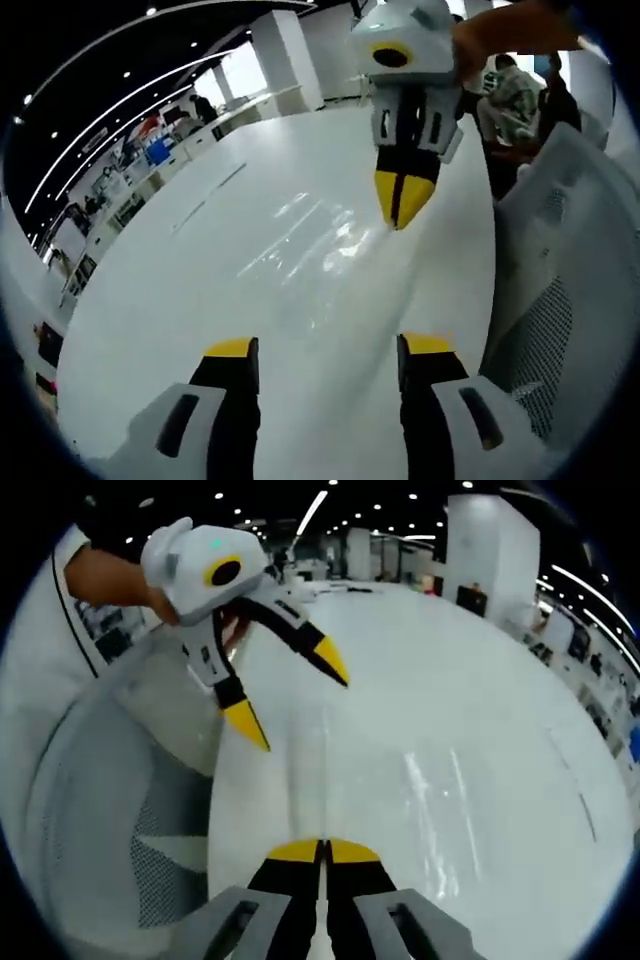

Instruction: Open the resealable bag by pulling the two sides of the seal apart until the entire bag opening is separated and visibly accessible.

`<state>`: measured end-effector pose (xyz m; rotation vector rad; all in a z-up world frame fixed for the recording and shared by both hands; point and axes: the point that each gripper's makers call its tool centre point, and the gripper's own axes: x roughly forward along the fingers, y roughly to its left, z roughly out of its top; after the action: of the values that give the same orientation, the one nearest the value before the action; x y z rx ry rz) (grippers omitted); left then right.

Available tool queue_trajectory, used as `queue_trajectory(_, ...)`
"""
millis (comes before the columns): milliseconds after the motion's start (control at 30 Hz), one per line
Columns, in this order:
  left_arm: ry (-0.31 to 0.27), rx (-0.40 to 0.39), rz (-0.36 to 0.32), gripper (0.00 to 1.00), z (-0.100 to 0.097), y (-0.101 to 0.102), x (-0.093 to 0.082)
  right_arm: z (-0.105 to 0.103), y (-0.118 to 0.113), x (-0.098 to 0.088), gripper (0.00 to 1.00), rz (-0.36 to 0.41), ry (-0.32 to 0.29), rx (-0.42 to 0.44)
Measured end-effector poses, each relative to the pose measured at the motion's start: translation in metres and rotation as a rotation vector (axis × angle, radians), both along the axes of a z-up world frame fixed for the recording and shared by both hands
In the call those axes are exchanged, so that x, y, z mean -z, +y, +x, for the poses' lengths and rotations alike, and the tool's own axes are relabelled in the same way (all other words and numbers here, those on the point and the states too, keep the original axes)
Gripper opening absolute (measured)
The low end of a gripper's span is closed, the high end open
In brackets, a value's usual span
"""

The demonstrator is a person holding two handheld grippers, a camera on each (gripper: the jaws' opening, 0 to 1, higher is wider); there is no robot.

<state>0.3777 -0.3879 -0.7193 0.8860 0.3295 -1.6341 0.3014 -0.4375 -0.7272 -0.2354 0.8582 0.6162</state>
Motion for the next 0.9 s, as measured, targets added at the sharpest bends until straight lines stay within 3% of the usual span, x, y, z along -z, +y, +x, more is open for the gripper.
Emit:
queue_trajectory(400, -0.148, 0.143, 0.002, 0.26, -0.005, -0.004, 0.0, -0.001, 0.009, -0.008, 0.0, 0.08, 0.038, 0.021)
queue_trajectory(633, -0.168, 0.185, 0.02, 0.11, -0.008, -0.002, 0.003, -0.005, 0.017, -0.009, 0.0, 0.113, 0.074, 0.021)
queue_trajectory(900, -0.197, 0.219, 0.0, 0.08, -0.012, 0.0, -0.001, -0.005, 0.016, -0.01, 0.0, 0.153, 0.105, 0.065)
